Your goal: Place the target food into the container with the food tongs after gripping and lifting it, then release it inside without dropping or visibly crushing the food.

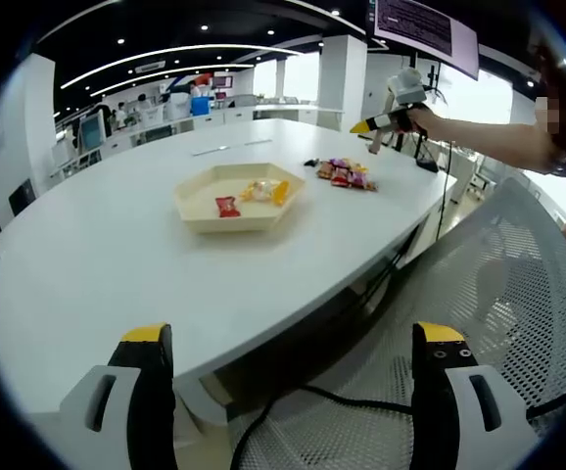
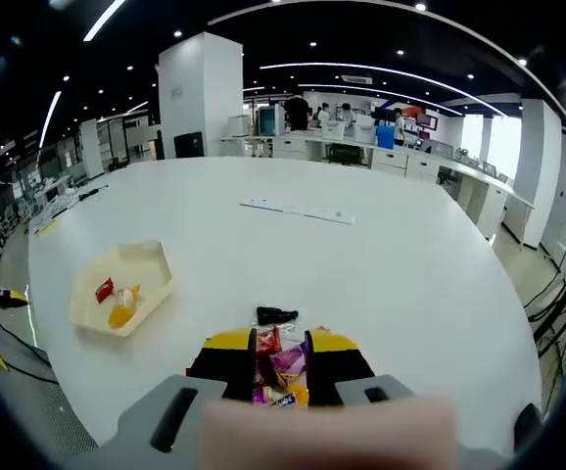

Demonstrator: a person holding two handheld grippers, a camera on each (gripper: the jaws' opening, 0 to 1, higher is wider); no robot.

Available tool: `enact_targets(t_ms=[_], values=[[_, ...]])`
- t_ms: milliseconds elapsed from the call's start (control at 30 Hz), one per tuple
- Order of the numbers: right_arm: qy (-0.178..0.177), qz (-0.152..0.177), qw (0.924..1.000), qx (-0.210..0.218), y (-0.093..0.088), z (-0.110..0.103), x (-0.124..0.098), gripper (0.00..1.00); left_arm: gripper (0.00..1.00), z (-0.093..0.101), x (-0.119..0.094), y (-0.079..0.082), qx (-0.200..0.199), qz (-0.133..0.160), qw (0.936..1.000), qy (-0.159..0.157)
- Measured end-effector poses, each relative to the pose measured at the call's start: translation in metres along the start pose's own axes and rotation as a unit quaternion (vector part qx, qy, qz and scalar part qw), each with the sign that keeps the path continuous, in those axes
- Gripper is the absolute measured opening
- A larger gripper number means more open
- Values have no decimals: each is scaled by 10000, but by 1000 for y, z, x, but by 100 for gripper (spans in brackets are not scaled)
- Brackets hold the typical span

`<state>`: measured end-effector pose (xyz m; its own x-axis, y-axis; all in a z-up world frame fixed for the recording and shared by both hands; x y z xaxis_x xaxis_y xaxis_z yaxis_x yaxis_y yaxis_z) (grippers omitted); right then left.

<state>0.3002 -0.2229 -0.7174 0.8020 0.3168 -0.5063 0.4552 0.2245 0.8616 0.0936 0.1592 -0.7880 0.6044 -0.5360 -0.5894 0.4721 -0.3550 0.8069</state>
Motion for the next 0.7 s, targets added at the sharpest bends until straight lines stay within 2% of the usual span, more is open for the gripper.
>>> enact_targets(t_ms=[300,700], values=[[58,140,9999,-58,26,-9,-4,18,98,0,-1,0,-5,22,10000,6],[375,310,9987,-160,54,-44,11,18,96,0,-1,2,-5,60,10000,16]])
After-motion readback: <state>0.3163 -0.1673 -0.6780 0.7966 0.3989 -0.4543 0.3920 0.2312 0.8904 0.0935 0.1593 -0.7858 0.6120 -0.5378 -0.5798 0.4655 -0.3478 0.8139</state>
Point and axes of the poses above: the point that each gripper's makers call its tool centre point, and the gripper's own axes: x roughly forward along the fingers, z roughly to its right, y roughly out of its top, the point moved 3 cm from there along -x, roughly backward along the fingers, and after that the axes turned 1 degree about y, right-handed, at the moved point
